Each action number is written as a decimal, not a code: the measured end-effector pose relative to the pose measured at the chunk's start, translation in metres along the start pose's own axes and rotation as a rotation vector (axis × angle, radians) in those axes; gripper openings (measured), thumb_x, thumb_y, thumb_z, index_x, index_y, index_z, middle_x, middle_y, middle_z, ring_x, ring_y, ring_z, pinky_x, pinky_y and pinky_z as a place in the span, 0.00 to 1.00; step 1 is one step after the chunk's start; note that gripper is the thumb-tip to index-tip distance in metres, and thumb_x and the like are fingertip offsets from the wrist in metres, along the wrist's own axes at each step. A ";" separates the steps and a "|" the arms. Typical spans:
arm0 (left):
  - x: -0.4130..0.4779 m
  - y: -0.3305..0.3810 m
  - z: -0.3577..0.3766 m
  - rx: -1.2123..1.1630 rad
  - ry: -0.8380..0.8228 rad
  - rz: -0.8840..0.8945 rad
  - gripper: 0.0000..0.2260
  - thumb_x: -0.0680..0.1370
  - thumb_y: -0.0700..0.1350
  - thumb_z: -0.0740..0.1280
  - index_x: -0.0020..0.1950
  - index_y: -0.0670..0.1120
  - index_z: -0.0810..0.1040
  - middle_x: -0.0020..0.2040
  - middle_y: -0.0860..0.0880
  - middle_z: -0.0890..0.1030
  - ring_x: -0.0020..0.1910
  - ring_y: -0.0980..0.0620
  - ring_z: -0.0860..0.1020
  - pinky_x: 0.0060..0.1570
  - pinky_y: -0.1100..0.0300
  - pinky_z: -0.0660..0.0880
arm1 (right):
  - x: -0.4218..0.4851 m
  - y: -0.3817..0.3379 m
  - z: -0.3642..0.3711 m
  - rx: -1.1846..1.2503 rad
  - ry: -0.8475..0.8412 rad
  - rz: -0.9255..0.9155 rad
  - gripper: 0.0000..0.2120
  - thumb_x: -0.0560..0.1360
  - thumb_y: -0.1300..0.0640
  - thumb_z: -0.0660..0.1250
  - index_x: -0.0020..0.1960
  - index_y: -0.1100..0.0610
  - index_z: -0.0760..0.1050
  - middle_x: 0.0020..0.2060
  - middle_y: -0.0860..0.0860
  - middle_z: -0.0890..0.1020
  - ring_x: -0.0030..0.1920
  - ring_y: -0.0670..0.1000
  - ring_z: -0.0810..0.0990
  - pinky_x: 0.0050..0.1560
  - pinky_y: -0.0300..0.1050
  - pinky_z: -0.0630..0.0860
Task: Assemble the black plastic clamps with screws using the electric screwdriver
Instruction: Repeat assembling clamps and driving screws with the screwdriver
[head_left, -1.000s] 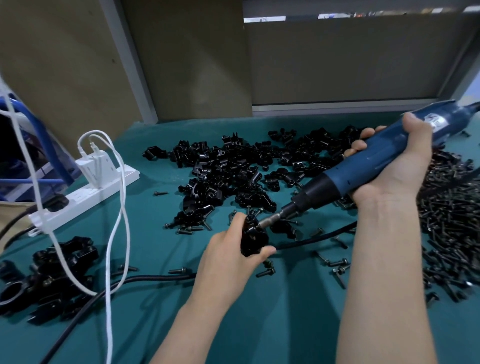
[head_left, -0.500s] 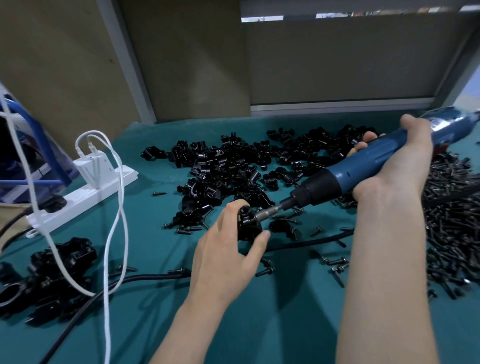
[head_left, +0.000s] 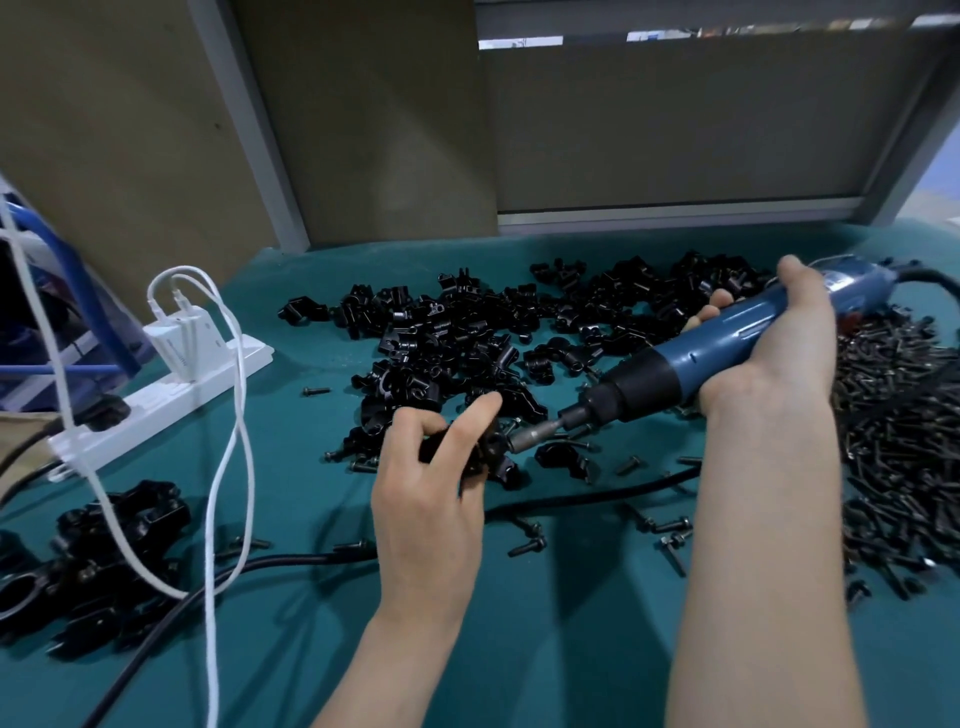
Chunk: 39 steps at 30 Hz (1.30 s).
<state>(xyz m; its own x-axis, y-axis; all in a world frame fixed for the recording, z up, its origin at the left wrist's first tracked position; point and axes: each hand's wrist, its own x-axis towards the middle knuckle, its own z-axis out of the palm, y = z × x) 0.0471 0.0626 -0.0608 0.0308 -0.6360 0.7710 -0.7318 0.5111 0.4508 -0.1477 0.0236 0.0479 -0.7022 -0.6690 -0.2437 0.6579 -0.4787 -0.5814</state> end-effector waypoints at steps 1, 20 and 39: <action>0.000 -0.002 0.000 0.003 0.022 0.012 0.31 0.68 0.26 0.73 0.63 0.52 0.74 0.44 0.47 0.70 0.38 0.51 0.69 0.37 0.60 0.69 | 0.001 0.004 -0.004 -0.074 -0.012 0.079 0.12 0.76 0.51 0.69 0.46 0.59 0.70 0.41 0.53 0.80 0.33 0.50 0.80 0.32 0.35 0.73; 0.005 -0.024 -0.002 -0.607 -0.335 -0.618 0.07 0.74 0.48 0.65 0.44 0.61 0.79 0.39 0.57 0.74 0.34 0.55 0.72 0.36 0.58 0.72 | 0.039 0.028 -0.042 -0.487 -0.008 0.218 0.20 0.71 0.49 0.73 0.57 0.55 0.71 0.48 0.53 0.78 0.38 0.51 0.80 0.35 0.43 0.78; 0.004 -0.023 0.002 -0.482 -0.334 -0.498 0.05 0.71 0.45 0.67 0.42 0.53 0.72 0.36 0.54 0.80 0.34 0.54 0.76 0.35 0.60 0.72 | -0.056 0.033 0.002 -1.656 -1.109 -0.210 0.30 0.63 0.22 0.57 0.52 0.43 0.75 0.48 0.44 0.81 0.40 0.43 0.82 0.40 0.43 0.82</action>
<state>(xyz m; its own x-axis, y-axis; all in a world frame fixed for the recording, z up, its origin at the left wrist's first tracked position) 0.0629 0.0475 -0.0689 0.0154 -0.9588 0.2838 -0.3057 0.2657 0.9143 -0.0863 0.0442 0.0439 0.1486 -0.9885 0.0288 -0.6945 -0.1251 -0.7086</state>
